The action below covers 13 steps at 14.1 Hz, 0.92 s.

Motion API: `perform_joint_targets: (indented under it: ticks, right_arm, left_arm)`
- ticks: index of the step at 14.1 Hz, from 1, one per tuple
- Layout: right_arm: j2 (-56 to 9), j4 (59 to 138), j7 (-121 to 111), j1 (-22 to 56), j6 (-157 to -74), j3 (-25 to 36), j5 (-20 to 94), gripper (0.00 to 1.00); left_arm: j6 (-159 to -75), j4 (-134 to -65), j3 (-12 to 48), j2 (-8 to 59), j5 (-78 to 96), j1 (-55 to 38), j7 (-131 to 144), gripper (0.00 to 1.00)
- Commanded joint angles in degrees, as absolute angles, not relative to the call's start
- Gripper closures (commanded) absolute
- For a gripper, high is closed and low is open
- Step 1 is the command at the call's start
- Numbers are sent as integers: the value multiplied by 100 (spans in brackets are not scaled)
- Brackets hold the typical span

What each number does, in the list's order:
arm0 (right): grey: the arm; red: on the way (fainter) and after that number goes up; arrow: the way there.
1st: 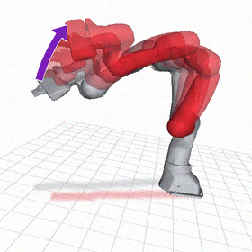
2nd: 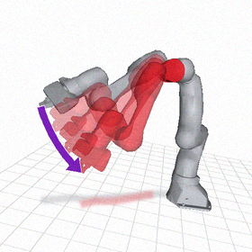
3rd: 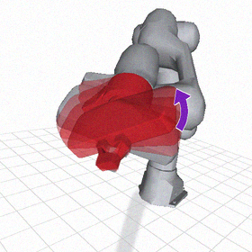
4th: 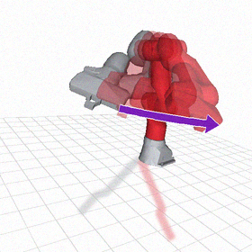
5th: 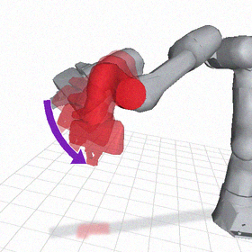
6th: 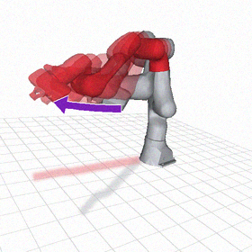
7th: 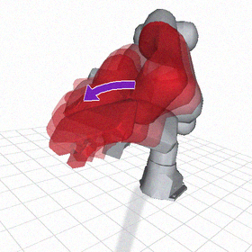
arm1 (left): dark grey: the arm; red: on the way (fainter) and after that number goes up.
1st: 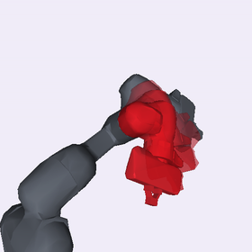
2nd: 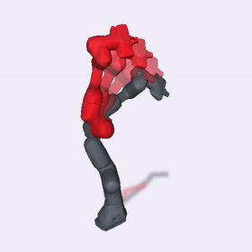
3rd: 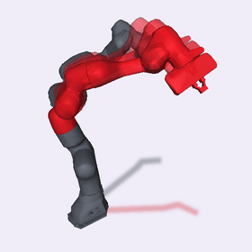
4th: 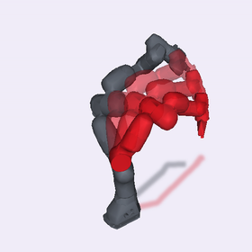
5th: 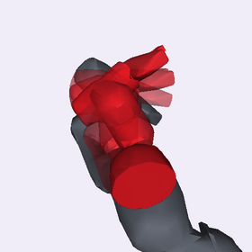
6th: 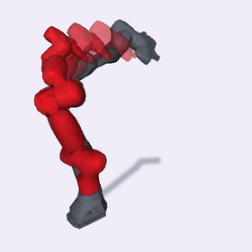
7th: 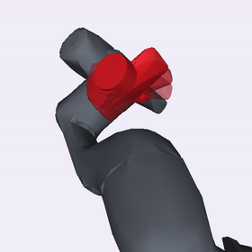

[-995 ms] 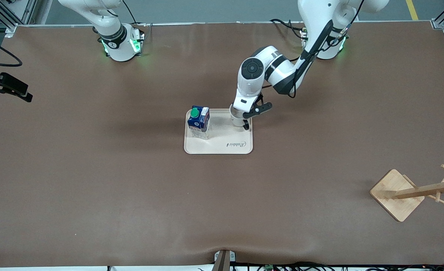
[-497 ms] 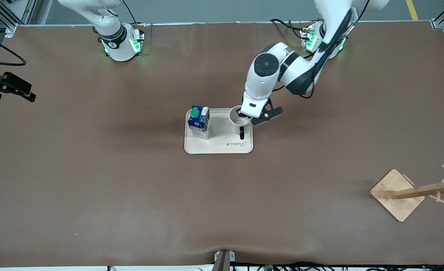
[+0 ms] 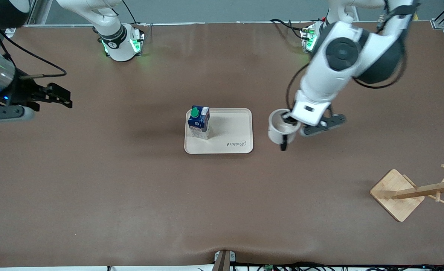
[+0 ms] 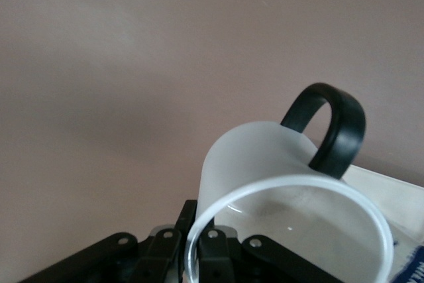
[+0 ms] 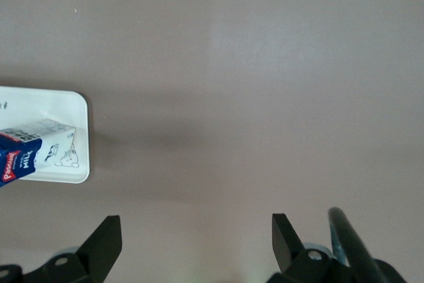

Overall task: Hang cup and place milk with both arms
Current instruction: 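Lift the mug with the left gripper while the right gripper reaches out, then grasp the milk carton with the right gripper while the left gripper carries the mug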

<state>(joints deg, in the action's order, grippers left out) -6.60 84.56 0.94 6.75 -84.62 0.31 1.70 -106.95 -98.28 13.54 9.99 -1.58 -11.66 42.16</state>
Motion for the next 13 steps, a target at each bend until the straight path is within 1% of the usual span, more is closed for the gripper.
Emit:
perform_joint_targets:
  ticks: [1,2,4,5,6,8,10,11,13]
  right_arm:
    - [-1140,8305,70,896,-8367,70,176,0]
    - [-1482,8271,53,879,-8367,79,176,0]
    - [-1625,8262,-34,896,-8463,79,176,0]
    - [-1730,8270,43,975,-8647,70,254,0]
    - [-1784,8349,209,1193,-8866,70,281,0]
    - [-1784,8542,1496,1747,-9210,70,281,0]
    - [-1836,8743,2422,2195,-9246,62,316,0]
    - [-1837,9015,2548,2450,-9438,62,412,0]
    - [-1846,9202,3230,2811,-9912,62,858,0]
  left_arm:
    - [-10030,-9378,1380,1011,-176,-530,3011,100]
    - [-10020,-9369,1397,941,-176,-258,2667,100]
    - [-10020,-9352,1389,800,-176,139,2147,100]
    - [-10020,-9352,1389,748,-167,349,1875,100]
    - [-10011,-9299,1389,747,-176,595,1672,100]
    - [-9993,-9264,1415,738,-71,1157,962,100]
    - [-9958,-9299,1424,686,34,1545,416,100]
    - [-9880,-9308,1415,686,166,1721,222,100]
    - [-9852,-9281,1415,712,394,2011,27,100]
